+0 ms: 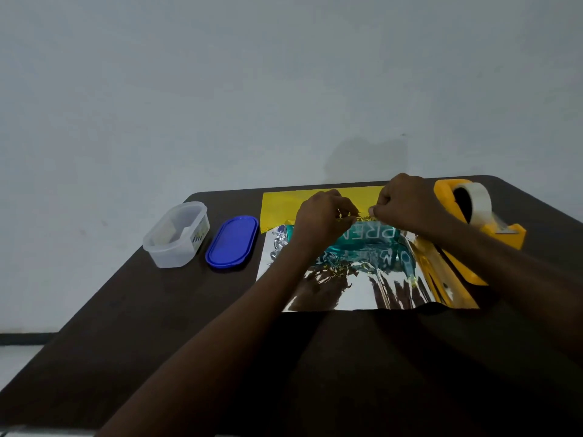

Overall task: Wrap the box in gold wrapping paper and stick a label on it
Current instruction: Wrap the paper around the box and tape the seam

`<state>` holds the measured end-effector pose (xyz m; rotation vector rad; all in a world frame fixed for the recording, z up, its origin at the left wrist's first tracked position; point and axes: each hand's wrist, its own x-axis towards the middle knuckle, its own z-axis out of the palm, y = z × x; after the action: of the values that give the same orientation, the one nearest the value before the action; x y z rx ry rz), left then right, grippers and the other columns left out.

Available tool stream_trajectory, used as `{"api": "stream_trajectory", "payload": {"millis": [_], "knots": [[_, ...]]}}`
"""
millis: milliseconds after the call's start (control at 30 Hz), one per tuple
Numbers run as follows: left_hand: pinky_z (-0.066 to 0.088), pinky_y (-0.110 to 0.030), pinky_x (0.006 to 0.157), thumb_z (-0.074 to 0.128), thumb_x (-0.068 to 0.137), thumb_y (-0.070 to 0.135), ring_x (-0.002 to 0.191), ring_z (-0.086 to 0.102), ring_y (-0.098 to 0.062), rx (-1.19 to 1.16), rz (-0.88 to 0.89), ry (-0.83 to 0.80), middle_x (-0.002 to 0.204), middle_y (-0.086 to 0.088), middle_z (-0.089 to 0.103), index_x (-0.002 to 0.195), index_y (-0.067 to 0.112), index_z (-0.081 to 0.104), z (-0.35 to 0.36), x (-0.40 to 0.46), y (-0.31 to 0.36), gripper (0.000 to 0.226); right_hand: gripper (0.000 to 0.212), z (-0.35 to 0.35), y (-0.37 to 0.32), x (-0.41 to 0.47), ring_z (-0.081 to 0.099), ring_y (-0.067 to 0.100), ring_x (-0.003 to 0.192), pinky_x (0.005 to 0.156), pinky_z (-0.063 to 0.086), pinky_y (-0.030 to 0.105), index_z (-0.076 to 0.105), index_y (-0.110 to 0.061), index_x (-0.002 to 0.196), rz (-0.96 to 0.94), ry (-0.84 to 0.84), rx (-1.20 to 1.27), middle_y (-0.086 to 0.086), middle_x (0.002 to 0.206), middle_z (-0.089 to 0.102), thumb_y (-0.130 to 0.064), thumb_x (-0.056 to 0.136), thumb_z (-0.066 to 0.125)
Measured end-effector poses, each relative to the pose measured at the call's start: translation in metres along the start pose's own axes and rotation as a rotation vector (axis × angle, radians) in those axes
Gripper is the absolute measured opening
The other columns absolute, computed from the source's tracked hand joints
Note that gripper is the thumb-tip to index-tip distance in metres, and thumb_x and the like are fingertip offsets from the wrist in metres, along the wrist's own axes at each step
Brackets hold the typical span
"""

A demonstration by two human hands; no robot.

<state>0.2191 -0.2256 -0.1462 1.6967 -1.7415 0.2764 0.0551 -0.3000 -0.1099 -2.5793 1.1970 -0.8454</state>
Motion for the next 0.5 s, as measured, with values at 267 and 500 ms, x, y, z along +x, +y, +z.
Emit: {"api": "stream_trajectory", "payload": {"millis": [267,500], "knots": [[0.051,-0.03,0.066,0.075,0.081,0.029,0.073,0.063,-0.01,-0.012,-0.021,-0.016,0.084,0.007,0.068,0.091,0.029,0.078,-0.001,0.002,0.0,0.01,0.029,-0.009,-0.016,0.0,0.06,0.017,0.046,0.064,0.055,0.033,0.072,-0.008,0.06,0.112,-0.056,0.109,0.009,0.055,0.066,-0.031,0.077,0.08],[0.051,-0.032,0.066,0.073,0.081,0.03,0.074,0.062,-0.01,0.005,-0.015,-0.014,0.084,0.008,0.067,0.091,0.03,0.078,0.001,0.002,0.0,0.011,0.024,-0.006,0.002,-0.007,0.061,0.025,0.052,0.066,0.058,0.041,0.072,0.002,0.068,0.171,-0.099,0.31,0.019,0.064,0.069,-0.018,0.08,0.079]]}}
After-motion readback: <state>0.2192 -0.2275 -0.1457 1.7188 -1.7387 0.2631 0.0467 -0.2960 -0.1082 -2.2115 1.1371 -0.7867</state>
